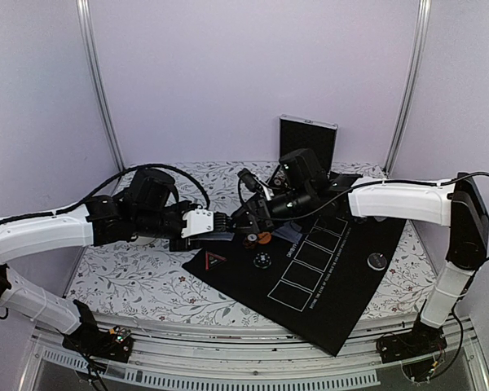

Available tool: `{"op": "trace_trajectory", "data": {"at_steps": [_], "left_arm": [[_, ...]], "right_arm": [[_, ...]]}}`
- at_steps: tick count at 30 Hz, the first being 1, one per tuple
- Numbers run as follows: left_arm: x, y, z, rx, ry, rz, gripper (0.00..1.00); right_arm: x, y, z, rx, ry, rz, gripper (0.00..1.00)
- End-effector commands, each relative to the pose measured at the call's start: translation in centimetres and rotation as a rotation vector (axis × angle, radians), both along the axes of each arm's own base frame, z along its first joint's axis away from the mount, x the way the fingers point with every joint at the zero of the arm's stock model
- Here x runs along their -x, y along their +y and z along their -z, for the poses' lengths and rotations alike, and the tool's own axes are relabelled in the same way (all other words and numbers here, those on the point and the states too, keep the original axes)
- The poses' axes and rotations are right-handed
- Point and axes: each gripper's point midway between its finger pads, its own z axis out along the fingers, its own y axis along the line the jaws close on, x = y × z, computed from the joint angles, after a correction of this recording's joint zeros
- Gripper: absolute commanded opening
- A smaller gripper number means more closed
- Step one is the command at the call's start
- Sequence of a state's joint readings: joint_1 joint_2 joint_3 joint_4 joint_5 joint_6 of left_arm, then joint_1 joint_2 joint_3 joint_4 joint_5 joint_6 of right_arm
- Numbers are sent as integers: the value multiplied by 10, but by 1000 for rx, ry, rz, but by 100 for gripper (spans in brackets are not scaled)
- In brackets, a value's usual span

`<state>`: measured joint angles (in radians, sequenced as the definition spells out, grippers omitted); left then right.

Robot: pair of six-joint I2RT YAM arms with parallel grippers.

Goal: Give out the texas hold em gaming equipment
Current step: Pick up the poker card from the face-down deck piles.

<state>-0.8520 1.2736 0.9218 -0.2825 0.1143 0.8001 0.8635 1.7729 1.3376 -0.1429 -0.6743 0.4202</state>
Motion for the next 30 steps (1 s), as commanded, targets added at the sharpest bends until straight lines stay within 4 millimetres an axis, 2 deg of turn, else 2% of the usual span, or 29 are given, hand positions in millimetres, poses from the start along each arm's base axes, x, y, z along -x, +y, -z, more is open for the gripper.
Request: {"op": "trace_trajectory", "data": {"at_steps": [1, 7, 11, 16, 20, 25, 27, 30], "left_arm": [[3, -6, -13, 40, -32, 17, 48], [4, -6, -13, 39, -32, 17, 48], [4, -6, -13, 39, -31, 17, 48], [4, -5, -12, 37, -33, 16, 49], [4, -6, -12, 37, -31, 17, 49], [4, -6, -11, 37, -28, 19, 49], [4, -6, -12, 37, -28, 18, 49], [4, -6, -12, 38, -29, 19, 49]], "right_arm": [[-3, -9, -14, 21, -46, 18, 68], [-1, -9, -24, 5, -57, 13, 58], [-1, -10, -31, -2, -61, 11, 46], [0, -11, -33, 9, -58, 12, 42], [-1, -14, -39, 18, -78, 23, 46], [4, -3, -48, -30, -80, 1, 58], [3, 3, -45, -36, -78, -1, 63], [-1, 8, -38, -34, -63, 7, 64]]}}
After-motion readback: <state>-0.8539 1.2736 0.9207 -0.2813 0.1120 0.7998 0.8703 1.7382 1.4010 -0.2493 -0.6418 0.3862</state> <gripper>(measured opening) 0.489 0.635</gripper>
